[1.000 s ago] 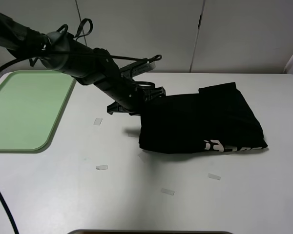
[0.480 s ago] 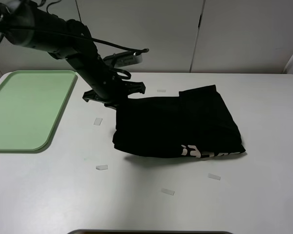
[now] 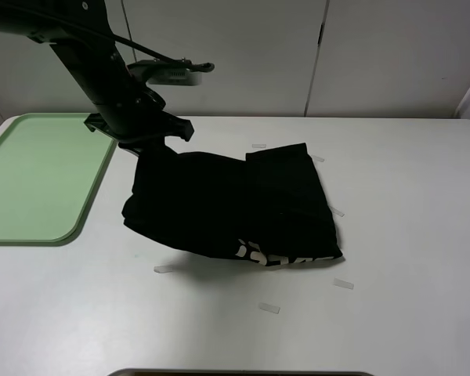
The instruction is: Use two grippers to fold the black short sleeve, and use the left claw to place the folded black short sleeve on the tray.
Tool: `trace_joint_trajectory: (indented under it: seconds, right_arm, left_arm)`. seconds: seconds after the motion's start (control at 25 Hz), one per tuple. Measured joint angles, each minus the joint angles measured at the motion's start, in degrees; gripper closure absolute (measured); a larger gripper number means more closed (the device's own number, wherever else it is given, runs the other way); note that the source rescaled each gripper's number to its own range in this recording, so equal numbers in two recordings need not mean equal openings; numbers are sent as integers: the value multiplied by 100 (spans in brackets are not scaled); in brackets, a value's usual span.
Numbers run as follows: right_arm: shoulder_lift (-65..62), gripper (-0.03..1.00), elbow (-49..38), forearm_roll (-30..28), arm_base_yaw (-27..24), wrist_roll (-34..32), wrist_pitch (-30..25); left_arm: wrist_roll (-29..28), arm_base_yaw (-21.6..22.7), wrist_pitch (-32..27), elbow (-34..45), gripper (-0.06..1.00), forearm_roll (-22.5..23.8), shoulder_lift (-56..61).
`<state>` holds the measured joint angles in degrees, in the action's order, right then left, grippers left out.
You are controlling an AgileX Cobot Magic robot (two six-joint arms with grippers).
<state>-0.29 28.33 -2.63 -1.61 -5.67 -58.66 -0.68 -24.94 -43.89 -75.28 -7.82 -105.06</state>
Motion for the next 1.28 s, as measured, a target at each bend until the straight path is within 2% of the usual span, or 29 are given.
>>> trace_joint_trajectory:
  seconds: [0.12, 0.52, 0.68, 0.88, 1.28]
  right_arm:
    - [0, -3, 0, 0, 0, 0, 0]
    - [0, -3, 0, 0, 0, 0, 0]
    - [0, -3, 0, 0, 0, 0, 0]
    - [0, -3, 0, 0, 0, 0, 0]
    - [0, -3, 0, 0, 0, 0, 0]
  left_arm:
    - [0, 0, -176, 0, 93, 147, 245]
    - [-6, 0, -457, 0, 93, 182, 1000]
    - [-152, 0, -437, 0, 93, -4, 1017]
    - [-245, -148, -70, 0, 93, -214, 843]
    - [-650, -993, 1036, 0, 93, -293, 115]
